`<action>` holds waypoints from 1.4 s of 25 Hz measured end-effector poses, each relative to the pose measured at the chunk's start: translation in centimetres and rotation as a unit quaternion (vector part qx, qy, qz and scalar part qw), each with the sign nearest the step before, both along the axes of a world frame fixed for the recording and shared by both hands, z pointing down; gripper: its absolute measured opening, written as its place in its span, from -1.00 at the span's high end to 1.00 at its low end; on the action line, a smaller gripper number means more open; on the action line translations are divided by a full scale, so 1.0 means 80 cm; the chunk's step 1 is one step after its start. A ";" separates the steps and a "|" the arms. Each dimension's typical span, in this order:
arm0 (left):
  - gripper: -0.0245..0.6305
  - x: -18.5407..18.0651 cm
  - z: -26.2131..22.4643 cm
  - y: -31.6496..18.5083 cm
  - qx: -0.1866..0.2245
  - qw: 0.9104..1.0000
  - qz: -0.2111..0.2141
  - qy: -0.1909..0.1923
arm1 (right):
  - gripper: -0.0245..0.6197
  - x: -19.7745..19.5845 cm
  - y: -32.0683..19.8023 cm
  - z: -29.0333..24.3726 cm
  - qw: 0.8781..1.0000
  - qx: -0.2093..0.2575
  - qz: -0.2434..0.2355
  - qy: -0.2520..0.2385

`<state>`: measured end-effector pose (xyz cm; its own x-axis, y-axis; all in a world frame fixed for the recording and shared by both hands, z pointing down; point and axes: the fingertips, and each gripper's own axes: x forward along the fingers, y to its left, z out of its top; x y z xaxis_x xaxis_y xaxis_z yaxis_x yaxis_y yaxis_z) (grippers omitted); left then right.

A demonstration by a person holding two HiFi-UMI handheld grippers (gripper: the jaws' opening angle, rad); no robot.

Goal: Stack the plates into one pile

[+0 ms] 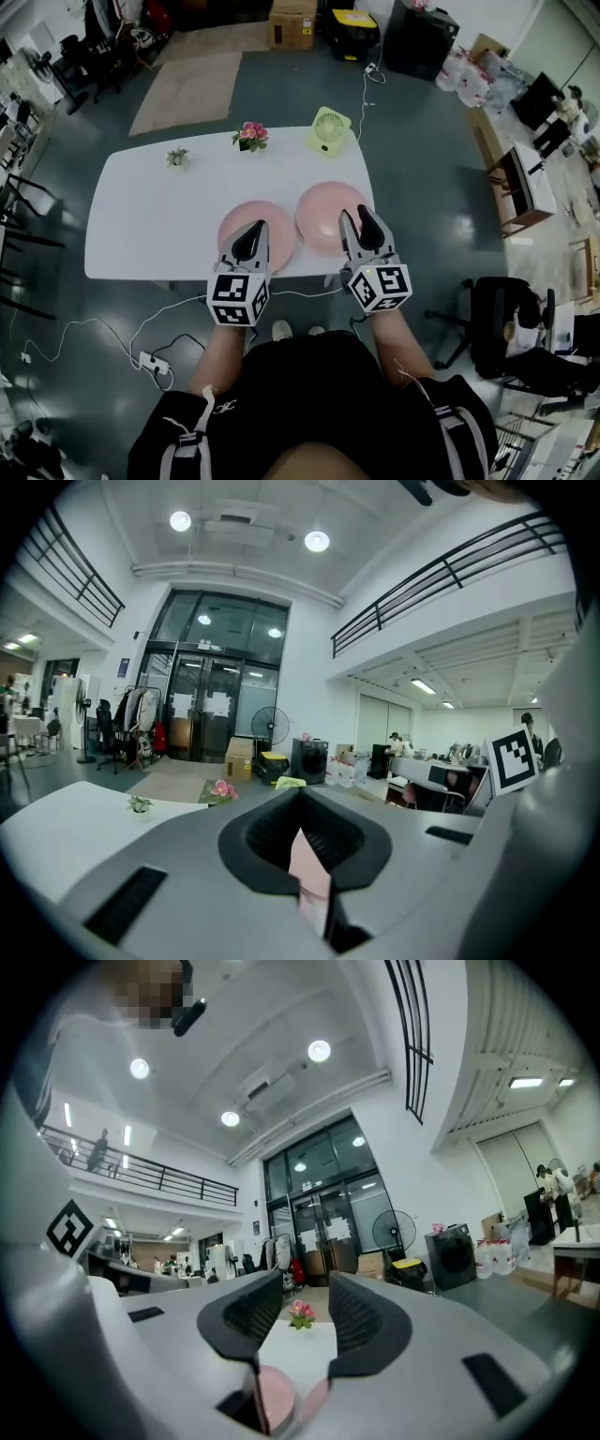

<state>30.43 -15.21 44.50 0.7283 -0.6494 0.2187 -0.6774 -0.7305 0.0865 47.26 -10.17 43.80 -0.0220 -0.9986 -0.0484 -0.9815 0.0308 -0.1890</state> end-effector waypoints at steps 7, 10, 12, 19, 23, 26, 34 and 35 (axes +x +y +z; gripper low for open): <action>0.88 -0.018 0.002 0.000 0.003 1.000 -0.020 -0.003 | 0.45 -0.011 -0.022 0.147 0.982 -0.158 -0.089 0.061; 0.88 -0.031 0.006 0.001 0.001 0.999 -0.033 -0.006 | 0.44 -0.011 -0.019 0.229 0.951 -0.245 -0.138 0.127; 0.88 -0.040 0.009 0.003 -0.002 0.999 -0.043 -0.008 | 0.43 -0.012 -0.011 0.269 0.927 -0.286 -0.169 0.175; 0.88 -0.063 0.019 0.006 -0.009 0.998 -0.069 -0.014 | 0.35 -0.040 0.011 0.361 0.806 -0.328 -0.290 0.397; 0.88 -0.072 0.020 0.010 -0.010 0.997 -0.079 -0.016 | 0.36 -0.039 0.014 0.401 0.733 -0.361 -0.329 0.474; 0.88 -0.078 0.022 0.012 -0.012 0.996 -0.085 -0.018 | 0.40 -0.037 0.016 0.417 0.707 -0.378 -0.351 0.484; 0.88 -0.092 0.020 0.015 -0.011 0.995 -0.101 -0.016 | 0.82 -0.040 0.004 0.397 0.709 -0.365 -0.328 0.507; 0.88 -0.093 0.018 0.014 -0.010 0.995 -0.102 -0.015 | 0.82 -0.044 0.001 0.389 0.715 -0.359 -0.325 0.505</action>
